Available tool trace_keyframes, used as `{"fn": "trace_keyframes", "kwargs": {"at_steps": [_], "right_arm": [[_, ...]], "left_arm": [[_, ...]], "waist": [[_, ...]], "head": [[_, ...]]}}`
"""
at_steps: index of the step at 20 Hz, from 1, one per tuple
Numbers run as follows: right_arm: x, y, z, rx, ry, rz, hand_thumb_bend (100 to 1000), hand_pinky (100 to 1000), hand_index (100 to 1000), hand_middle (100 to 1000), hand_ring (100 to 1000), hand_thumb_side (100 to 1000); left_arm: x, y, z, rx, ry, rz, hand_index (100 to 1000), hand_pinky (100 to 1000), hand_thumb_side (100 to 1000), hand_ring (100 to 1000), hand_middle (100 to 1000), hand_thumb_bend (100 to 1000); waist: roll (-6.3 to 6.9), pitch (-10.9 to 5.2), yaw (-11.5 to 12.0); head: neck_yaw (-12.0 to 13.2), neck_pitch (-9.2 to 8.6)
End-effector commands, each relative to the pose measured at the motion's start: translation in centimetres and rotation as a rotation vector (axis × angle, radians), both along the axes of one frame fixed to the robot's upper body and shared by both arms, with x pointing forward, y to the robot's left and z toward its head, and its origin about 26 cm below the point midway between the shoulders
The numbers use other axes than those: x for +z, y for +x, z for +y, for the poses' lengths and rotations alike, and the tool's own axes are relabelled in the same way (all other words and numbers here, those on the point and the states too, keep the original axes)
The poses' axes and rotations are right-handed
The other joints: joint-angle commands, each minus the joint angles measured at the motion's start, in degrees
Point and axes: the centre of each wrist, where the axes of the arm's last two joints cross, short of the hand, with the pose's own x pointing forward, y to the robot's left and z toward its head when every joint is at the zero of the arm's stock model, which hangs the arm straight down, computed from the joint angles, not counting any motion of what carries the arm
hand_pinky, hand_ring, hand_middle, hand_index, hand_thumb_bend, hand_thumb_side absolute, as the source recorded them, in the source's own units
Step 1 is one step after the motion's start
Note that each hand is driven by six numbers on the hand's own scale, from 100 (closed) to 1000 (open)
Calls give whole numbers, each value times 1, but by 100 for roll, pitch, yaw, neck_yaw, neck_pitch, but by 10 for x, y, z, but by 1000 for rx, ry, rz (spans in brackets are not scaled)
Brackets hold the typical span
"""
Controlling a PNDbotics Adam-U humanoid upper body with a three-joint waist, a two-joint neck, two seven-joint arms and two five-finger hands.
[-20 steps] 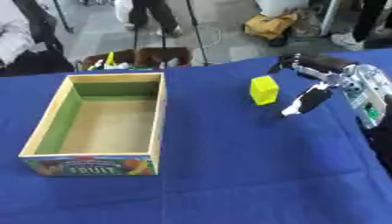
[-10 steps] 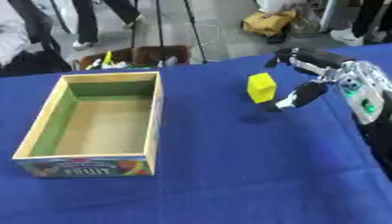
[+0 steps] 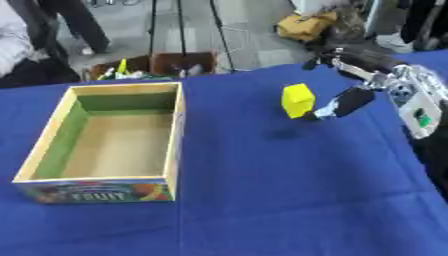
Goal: Pick up objects on the table and place them in the box.
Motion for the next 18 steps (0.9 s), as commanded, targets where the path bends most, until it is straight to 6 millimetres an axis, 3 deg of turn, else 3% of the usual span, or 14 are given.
{"fn": "trace_keyframes", "kwargs": {"at_steps": [1,9,18], "right_arm": [[24,-9,-6,-9,-15,-59,707,790,870,777,1000,597],[25,-9,-5,-8,-15,-64,705,792,871,778,1000,590],[34,-10,-9,-27,-36,-78,701,792,875,787,1000,575]], "left_arm": [[4,-1,2,-1,16,-13,632,327,705,416,467,224],[4,-1,1,-6,16,-14,632,327,706,416,467,223],[6,2,-2,-21,17,-28,632,327,708,416,467,225]], "waist": [[-31,-103,-4],[-27,-58,12],[-66,134,189]], "head": [[-19,-92],[-36,-140],[-257,-398]]}}
